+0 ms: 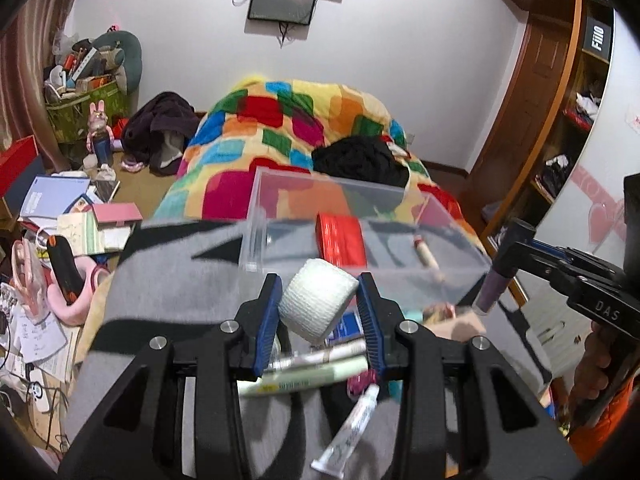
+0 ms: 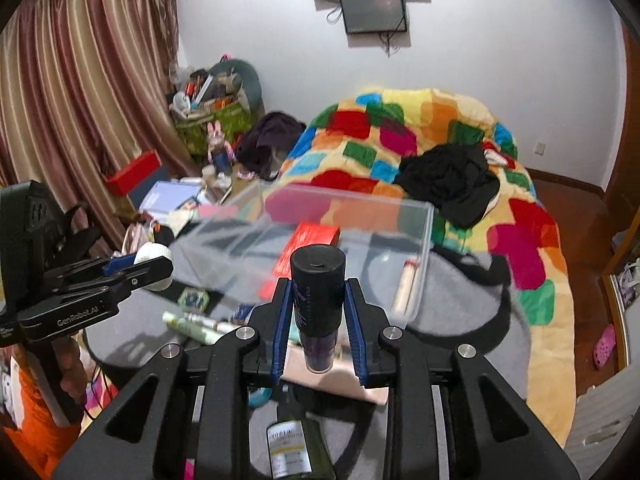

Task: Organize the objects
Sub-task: 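Carry both items into the clear box and open both tools, then grasp the white toothpaste tube with the left tool while the right tool grasps the green pump bottle, then lower both items into the clear box and open both tools, then grasp the pink keychain with the left tool while the right tool grasps the teal tape roll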

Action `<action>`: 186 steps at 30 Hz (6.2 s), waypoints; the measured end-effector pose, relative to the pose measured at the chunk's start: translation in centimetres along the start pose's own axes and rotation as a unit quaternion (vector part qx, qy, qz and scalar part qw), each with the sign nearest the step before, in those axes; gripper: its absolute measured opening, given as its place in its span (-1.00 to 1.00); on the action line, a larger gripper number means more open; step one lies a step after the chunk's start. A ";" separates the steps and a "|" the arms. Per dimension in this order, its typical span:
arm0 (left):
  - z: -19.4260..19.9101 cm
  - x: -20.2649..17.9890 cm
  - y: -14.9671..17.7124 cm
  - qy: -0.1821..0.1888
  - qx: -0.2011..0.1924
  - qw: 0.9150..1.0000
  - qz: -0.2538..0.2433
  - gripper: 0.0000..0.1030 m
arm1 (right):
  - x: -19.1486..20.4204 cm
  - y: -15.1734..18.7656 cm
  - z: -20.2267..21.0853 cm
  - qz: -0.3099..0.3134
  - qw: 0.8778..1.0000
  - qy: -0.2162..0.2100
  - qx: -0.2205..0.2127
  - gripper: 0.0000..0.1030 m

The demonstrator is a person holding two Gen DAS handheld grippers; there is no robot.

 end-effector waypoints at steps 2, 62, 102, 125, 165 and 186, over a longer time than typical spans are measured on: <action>-0.1 0.1 -0.9 -0.004 -0.008 1.000 0.000 -0.26 | -0.3 -1.0 0.3 0.000 1.000 0.005 -0.013 -0.54; -1.7 -2.4 6.4 -0.010 0.074 0.994 -0.085 0.43 | 0.9 5.6 -1.7 -0.009 0.997 -0.011 0.075 0.25; 2.0 -1.4 5.8 -0.011 0.008 0.998 -0.055 -0.70 | 0.2 5.5 2.0 -0.036 0.999 0.001 0.018 -0.25; -4.2 -0.9 -3.4 0.008 0.030 0.999 -0.028 -0.70 | -2.7 -1.8 -5.4 -0.055 0.998 0.011 0.029 -0.25; -2.2 -3.2 -1.0 -0.005 0.032 0.994 -0.105 0.04 | 0.8 0.5 -4.6 0.007 0.998 -0.011 0.060 0.09; -1.1 -1.1 9.5 -0.004 0.095 0.992 -0.086 0.08 | 3.8 10.2 -6.4 -0.011 0.989 -0.048 0.140 0.08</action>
Point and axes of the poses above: each gripper's, at about its wrist camera, not at the fingertips, and z roughly against the way its jaws point, x to its left, y to its underside, the point moved 6 cm from there along -z, roughly the way its jaws point, and after that the axes turned 10 degrees about -y, right-handed, at the moved point
